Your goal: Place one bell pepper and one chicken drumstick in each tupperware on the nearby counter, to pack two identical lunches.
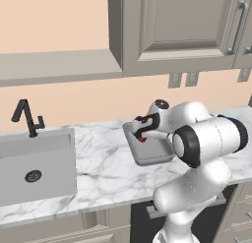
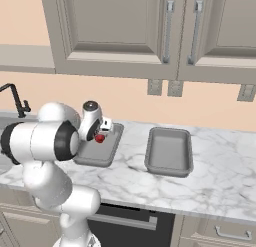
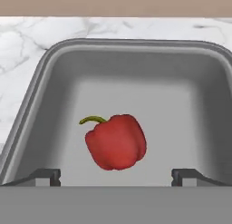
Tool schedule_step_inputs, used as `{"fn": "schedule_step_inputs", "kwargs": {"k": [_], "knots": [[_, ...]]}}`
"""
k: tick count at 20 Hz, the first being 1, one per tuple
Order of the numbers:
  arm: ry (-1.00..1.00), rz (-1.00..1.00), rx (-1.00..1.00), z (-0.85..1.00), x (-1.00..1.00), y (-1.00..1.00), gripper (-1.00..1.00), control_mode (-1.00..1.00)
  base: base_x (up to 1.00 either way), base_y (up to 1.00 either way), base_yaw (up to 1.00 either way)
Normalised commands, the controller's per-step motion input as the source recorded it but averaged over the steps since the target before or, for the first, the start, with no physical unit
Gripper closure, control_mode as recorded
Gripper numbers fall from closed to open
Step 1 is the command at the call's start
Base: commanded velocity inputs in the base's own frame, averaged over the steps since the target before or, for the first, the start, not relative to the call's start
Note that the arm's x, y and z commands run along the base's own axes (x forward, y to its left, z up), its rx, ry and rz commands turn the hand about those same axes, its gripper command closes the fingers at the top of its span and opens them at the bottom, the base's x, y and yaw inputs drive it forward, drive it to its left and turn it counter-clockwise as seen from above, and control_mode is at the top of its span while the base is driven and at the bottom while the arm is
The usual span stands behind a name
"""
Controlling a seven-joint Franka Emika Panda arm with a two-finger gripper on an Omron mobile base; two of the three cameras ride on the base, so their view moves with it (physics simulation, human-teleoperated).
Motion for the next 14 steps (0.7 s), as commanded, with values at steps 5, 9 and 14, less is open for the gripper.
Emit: {"fn": "schedule_step_inputs", "kwargs": {"k": [5,9,14], "knots": [[-0.08,-0.02,0.0,0.61,-1.0,-0.37,-1.0,-1.0,0.0,0.0,0.0],[-0.07,0.0,0.0,1.0,-1.0,-0.23,-1.0,-1.0,0.0,0.0,0.0],[-0.01,0.0,0.0,0.98,-1.0,-0.1,-1.0,-1.0,0.0,0.0,0.0]]}}
